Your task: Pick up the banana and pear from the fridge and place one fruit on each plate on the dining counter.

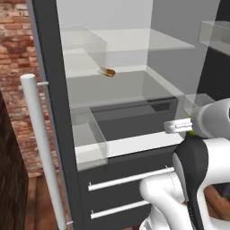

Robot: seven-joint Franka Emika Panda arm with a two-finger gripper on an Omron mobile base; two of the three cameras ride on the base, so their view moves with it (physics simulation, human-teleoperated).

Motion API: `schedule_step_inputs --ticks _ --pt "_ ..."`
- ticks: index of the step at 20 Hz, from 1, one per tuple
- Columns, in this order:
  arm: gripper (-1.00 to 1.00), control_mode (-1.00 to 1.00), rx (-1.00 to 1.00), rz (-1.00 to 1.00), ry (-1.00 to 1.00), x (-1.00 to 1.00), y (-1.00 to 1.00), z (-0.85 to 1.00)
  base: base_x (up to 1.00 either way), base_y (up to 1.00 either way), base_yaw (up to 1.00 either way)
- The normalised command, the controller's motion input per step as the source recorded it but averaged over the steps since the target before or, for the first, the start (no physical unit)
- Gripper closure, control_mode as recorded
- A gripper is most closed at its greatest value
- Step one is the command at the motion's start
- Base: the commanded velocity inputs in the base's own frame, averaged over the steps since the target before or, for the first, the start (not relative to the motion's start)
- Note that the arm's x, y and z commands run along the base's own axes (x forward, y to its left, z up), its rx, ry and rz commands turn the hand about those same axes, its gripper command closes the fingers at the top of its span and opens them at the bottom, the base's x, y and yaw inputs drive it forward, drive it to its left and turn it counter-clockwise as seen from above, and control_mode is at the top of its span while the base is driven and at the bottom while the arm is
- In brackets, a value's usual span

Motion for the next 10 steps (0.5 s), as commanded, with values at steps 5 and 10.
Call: schedule_step_inputs --ticks 5,10 --pt "1.00 1.00 0.00 0.00 0.00 0.00 0.00 0.00 -0.72 0.13 -0.25" --pt "1.00 1.00 0.00 0.00 0.00 0.00 0.00 0.00 -0.78 0.29 -0.28"
